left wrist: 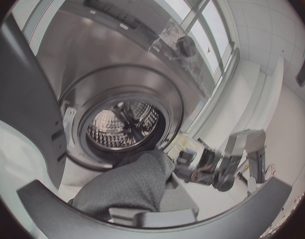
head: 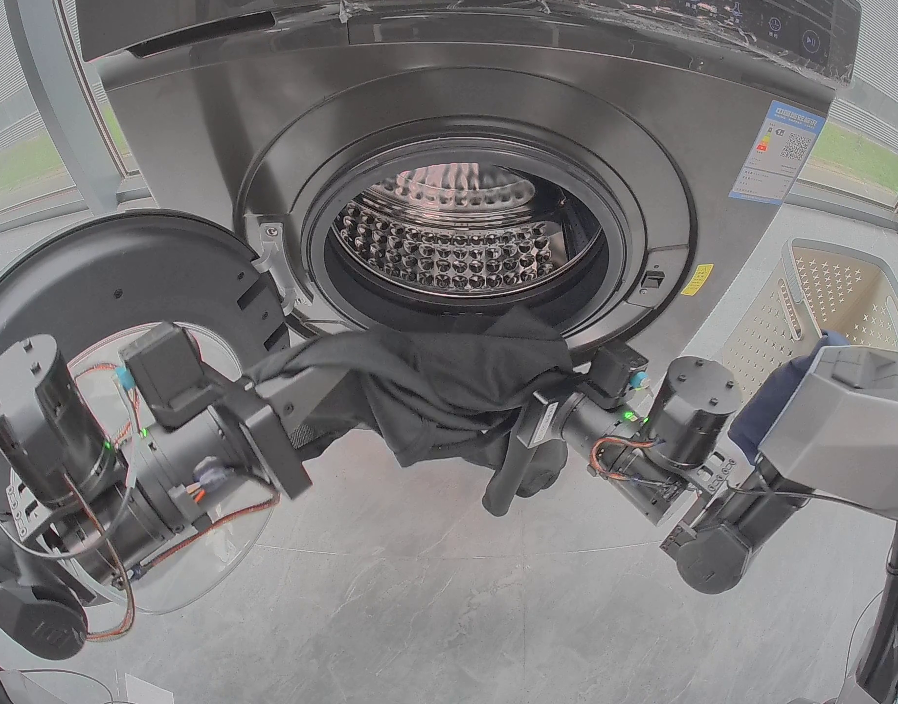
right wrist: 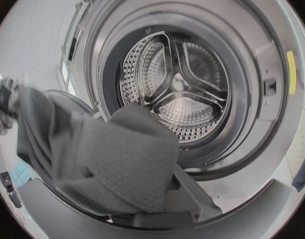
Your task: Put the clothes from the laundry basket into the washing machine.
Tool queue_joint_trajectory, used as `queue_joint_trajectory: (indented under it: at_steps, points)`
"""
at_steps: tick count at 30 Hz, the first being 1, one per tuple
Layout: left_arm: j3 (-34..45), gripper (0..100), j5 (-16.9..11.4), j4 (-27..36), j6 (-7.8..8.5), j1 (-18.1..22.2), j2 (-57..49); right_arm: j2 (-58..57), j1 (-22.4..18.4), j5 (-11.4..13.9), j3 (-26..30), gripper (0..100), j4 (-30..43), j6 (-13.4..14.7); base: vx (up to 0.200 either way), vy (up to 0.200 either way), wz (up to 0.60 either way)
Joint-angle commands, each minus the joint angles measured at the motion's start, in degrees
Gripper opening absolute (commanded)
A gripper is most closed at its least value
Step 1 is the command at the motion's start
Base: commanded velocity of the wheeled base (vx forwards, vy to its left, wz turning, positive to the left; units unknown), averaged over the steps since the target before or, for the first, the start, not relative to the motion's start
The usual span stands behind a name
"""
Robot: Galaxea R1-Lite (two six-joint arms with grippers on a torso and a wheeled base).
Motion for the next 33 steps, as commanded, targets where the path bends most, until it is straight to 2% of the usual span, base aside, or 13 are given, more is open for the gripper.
queue_joint_trajectory:
  at_steps: [1, 6, 12, 13, 16, 18, 27, 33]
  points:
    - [6.49, 0, -0.01, -0.33, -0.03, 0.82, 2.41, -7.72, 0.50, -0.17, 2.48, 0, -0.04, 0.28, 0.000, 0.000, 0.00]
    - [9.65, 0, -0.01, -0.50, 0.14, 0.91, 6.80, -8.69, 2.52, -0.26, 2.39, 0, -0.04, 1.51, 0.000, 0.000, 0.00]
    - [9.65, 0, -0.10, -1.30, 0.32, 0.12, 10.58, -8.60, 3.05, -0.70, 2.21, 0, -0.04, 1.77, 0.000, 0.000, 0.00]
    - [9.65, 100, 0.08, -1.65, 0.14, 0.03, 11.11, -8.60, 3.05, -1.23, 2.04, 0, -0.04, 1.77, 0.000, 0.000, 0.00]
    - [10.79, 100, 0.08, -2.35, -0.03, -0.14, 12.69, -8.42, 2.78, -1.76, 1.07, 0, 0.05, 1.77, 0.000, 0.000, 0.00]
    - [12.90, 100, 0.16, -2.53, 0.41, -0.32, 13.57, -8.25, 2.61, -1.76, 0.19, 0, 0.05, 1.77, 0.000, 0.000, 0.00]
    - [18.88, 100, 0.34, -8.68, 0.58, -5.33, 18.93, -6.40, 2.52, -1.84, -3.32, 0, 0.05, 1.77, 0.000, 0.000, 0.00]
    - [17.21, 100, 0.43, -14.92, 1.02, -5.51, 24.29, -6.14, 3.75, -1.93, -2.27, 0, -0.04, 3.09, 0.000, 0.000, 0.00]
